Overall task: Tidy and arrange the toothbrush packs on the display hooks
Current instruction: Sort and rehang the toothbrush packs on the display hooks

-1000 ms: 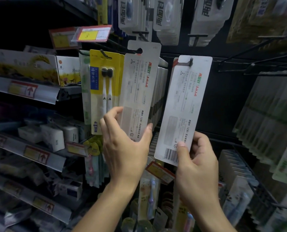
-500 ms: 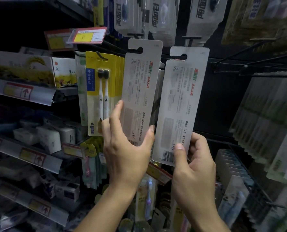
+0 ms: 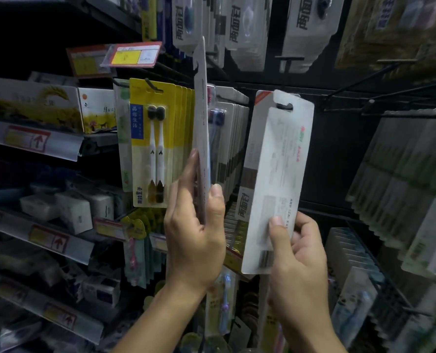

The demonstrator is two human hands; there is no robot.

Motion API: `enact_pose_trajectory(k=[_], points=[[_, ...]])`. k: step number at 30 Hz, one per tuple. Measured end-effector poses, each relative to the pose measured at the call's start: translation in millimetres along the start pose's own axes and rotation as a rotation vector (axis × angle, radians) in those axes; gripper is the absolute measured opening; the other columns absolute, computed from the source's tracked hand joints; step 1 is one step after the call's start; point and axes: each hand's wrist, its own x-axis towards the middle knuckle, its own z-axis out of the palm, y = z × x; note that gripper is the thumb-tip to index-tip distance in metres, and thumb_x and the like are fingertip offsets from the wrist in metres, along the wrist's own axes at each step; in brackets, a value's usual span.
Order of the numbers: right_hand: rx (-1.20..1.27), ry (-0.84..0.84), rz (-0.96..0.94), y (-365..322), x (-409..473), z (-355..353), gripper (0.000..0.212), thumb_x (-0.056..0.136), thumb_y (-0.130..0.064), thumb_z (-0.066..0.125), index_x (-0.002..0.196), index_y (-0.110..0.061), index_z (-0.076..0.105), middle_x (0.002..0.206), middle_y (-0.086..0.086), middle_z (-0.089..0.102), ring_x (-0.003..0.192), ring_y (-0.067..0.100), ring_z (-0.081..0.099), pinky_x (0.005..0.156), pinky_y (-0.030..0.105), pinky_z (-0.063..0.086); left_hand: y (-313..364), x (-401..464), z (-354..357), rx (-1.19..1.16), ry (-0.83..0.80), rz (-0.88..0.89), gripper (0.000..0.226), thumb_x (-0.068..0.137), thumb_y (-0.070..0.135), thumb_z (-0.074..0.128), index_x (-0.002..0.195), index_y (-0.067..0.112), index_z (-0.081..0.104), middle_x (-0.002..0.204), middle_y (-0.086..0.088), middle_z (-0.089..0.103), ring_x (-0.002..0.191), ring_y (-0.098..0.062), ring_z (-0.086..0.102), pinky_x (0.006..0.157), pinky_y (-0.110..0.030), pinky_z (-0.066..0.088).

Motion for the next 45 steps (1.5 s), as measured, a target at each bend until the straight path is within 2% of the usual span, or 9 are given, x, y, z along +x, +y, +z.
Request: enact_pose_trajectory(k=[3, 8, 15, 20, 23, 29, 34, 40, 45], points=[[0.026, -0.022, 0.038, -5.2, 0.0, -2.4, 0.061, 0.071, -0.057, 0.072, 0.123, -0.030, 0.055, 0.105, -0.003, 0.079, 0.092, 0.012, 0.077, 0.072, 0.029, 0.063, 3.8, -0.1, -0.7, -0.047, -0.017, -0.035, 0.048, 0.106, 0.039, 0.055, 0.152, 0.044, 0.040, 0.153, 0.027, 0.047, 0.145, 0.003, 0.043, 0.118, -0.029, 0.042], [0.033, -0.053, 0.024, -5.3, -1.3, -6.0, 0.076, 0.060, -0.063, 0.093, 0.120, -0.032, 0.059, 0.109, -0.004, 0.077, 0.098, 0.012, 0.076, 0.082, 0.035, 0.061, 5.6, 1.0, -3.2, -0.065, -0.037, -0.048, 0.054, 0.100, 0.020, 0.070, 0.147, 0.036, 0.050, 0.138, 0.014, 0.062, 0.131, -0.013, 0.061, 0.107, -0.037, 0.054], [-0.075, -0.090, -0.075, -6.4, -1.5, -11.2, 0.071, 0.074, -0.075, 0.052, 0.121, -0.026, 0.072, 0.101, 0.006, 0.069, 0.084, 0.006, 0.068, 0.075, 0.020, 0.053, 7.5, -0.1, -2.3, -0.047, -0.051, -0.068, 0.032, 0.097, 0.027, 0.071, 0.127, 0.024, 0.061, 0.106, 0.011, 0.074, 0.100, -0.008, 0.073, 0.083, -0.021, 0.057], [-0.088, 0.021, -0.054, 0.3, 2.1, -10.3, 0.058, 0.081, -0.080, 0.043, 0.099, -0.037, 0.077, 0.118, 0.008, 0.069, 0.105, 0.012, 0.071, 0.098, 0.043, 0.054, 4.8, 1.7, -2.3, -0.012, -0.046, -0.055, 0.022, 0.099, 0.028, 0.070, 0.119, 0.022, 0.068, 0.106, 0.008, 0.072, 0.102, -0.012, 0.072, 0.085, -0.025, 0.058], [-0.073, 0.053, -0.057, 0.4, 2.4, -11.4, 0.064, 0.093, -0.074, 0.046, 0.114, -0.020, 0.073, 0.113, 0.006, 0.074, 0.107, 0.019, 0.073, 0.097, 0.047, 0.057, 5.8, 2.0, -2.8, -0.006, -0.037, -0.039, 0.015, 0.098, 0.026, 0.071, 0.112, 0.021, 0.069, 0.100, 0.017, 0.073, 0.095, -0.003, 0.072, 0.078, -0.013, 0.053], [-0.025, 0.051, -0.067, -7.8, 0.4, -15.1, 0.051, 0.096, -0.047, 0.048, 0.128, -0.008, 0.060, 0.093, -0.001, 0.078, 0.087, 0.008, 0.075, 0.069, 0.013, 0.055, 5.1, 2.1, -1.9, -0.078, 0.001, -0.052, 0.028, 0.101, 0.024, 0.068, 0.124, 0.012, 0.055, 0.092, 0.019, 0.069, 0.080, -0.005, 0.068, 0.068, -0.018, 0.052], [0.022, 0.072, -0.092, -11.2, -2.3, -10.8, 0.052, 0.085, -0.057, 0.054, 0.119, -0.018, 0.059, 0.103, 0.012, 0.078, 0.095, 0.019, 0.078, 0.080, 0.038, 0.065, 2.4, 3.8, -7.6, -0.112, 0.053, -0.081, 0.058, 0.099, 0.043, 0.060, 0.146, 0.012, 0.047, 0.120, 0.001, 0.069, 0.112, -0.021, 0.068, 0.097, -0.047, 0.057], [0.010, 0.046, -0.117, -8.9, -3.8, -11.5, 0.023, 0.091, -0.025, 0.065, 0.113, -0.023, 0.059, 0.103, 0.000, 0.079, 0.097, 0.018, 0.078, 0.082, 0.039, 0.064, 3.9, 5.5, -5.1, -0.146, 0.093, -0.009, 0.043, 0.099, 0.017, 0.057, 0.136, 0.017, 0.036, 0.112, 0.038, 0.057, 0.099, 0.000, 0.063, 0.085, -0.014, 0.048], [-0.052, 0.025, -0.176, -9.6, -6.3, -12.5, 0.018, 0.096, -0.023, 0.064, 0.113, -0.026, 0.070, 0.098, -0.002, 0.080, 0.087, 0.015, 0.078, 0.075, 0.030, 0.064, 0.6, 6.8, -6.9, -0.115, 0.126, 0.013, 0.044, 0.098, 0.017, 0.059, 0.138, 0.015, 0.041, 0.111, 0.024, 0.055, 0.097, -0.002, 0.060, 0.085, -0.014, 0.046]])
